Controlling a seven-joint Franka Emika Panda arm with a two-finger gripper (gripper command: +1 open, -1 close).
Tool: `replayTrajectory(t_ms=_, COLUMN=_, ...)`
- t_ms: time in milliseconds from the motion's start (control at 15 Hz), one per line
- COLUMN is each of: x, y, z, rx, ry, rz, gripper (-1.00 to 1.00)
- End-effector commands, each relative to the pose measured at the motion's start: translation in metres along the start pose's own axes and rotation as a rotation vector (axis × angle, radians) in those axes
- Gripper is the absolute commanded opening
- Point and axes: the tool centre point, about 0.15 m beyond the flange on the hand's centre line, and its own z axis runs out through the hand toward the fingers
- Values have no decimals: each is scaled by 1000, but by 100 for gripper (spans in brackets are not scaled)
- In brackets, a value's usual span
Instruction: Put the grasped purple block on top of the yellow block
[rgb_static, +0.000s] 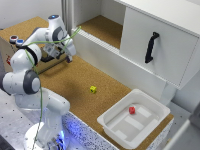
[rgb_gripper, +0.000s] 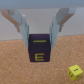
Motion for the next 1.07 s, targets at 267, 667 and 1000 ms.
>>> replayTrajectory(t_ms=267, x=51, y=103, z=83, rx=110, ry=-38, rz=-128, gripper=-100)
replayTrajectory(t_ms=667, x=53, y=130, z=131, rx=74, ry=-95, rz=-251, gripper=-100)
replayTrajectory(t_ms=1000, x=62, y=134, z=164, rx=112, ry=-96, rz=-291, gripper=-100)
